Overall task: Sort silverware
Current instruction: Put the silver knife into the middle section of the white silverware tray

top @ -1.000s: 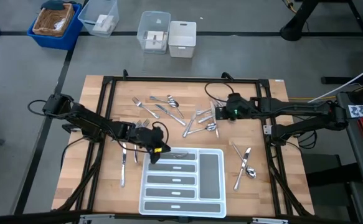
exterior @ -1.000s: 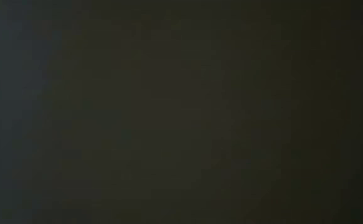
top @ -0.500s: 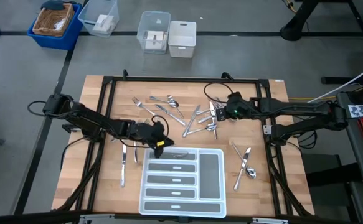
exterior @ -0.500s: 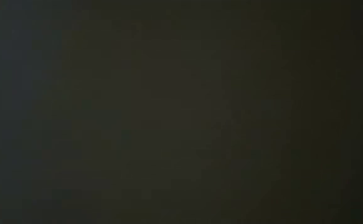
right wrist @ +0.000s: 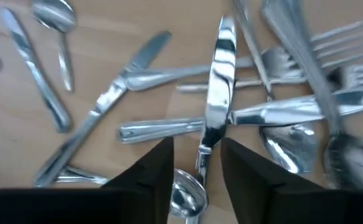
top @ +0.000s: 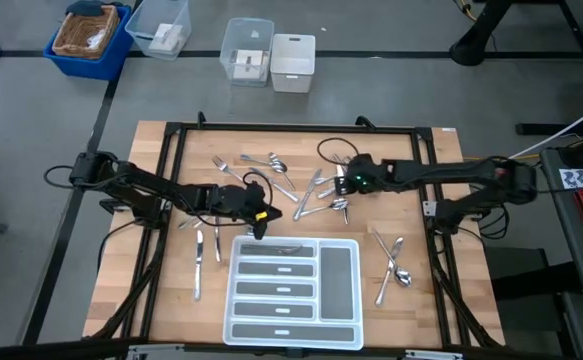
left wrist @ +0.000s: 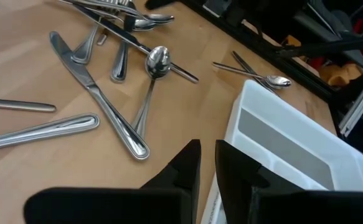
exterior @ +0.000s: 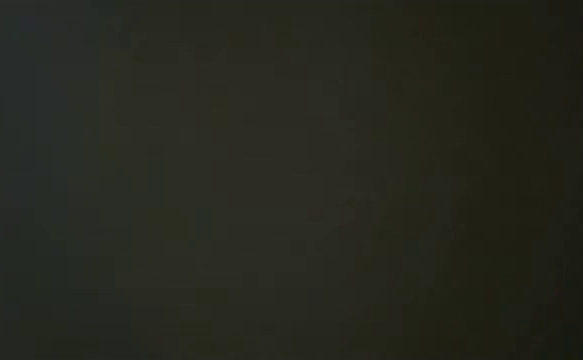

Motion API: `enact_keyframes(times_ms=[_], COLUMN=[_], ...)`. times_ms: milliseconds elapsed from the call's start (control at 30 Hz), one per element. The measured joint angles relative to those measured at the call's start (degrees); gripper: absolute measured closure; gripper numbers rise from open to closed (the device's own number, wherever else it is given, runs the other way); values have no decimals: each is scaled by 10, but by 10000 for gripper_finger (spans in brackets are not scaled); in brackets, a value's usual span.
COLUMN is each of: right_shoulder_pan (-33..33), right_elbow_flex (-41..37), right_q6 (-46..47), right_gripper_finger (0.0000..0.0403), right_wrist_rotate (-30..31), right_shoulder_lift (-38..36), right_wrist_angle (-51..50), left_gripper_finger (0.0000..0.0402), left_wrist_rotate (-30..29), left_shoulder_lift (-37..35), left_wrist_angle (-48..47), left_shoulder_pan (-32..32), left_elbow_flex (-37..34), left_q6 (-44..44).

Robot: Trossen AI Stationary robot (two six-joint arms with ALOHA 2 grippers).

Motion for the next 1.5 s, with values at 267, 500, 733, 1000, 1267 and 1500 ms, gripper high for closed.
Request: enact_keyframes(times_ms=[267, 500, 733, 1000, 1267, 1500], right_shoulder_pan=[-4, -2, -2, -3, -4, -5], right_elbow_flex=[0, 2, 2, 5, 12, 56], right_q6=[20, 21, 23, 35, 35, 29], right_gripper_finger=[264, 264, 265, 295, 370, 354], right_wrist_rotate=[-72, -43, 4, 9, 5, -5], right_shoulder_lift=[101, 129, 142, 173, 169, 173], right_wrist_angle=[28, 35, 39, 30, 19, -37], left_gripper_finger=[364, 364, 364, 363, 364, 364], left_wrist_rotate=[0, 0, 0, 0, 0, 0], left_shoulder_lift=[0, 0, 0, 0, 0, 0], left_wrist_angle=[-1, -5, -5, -5, -5, -4], left_shoulder_pan=[0, 0, 0, 0, 0, 0], left_elbow_flex=[0, 0, 0, 0, 0, 0], left_q6=[0, 2, 4, 5, 5, 4])
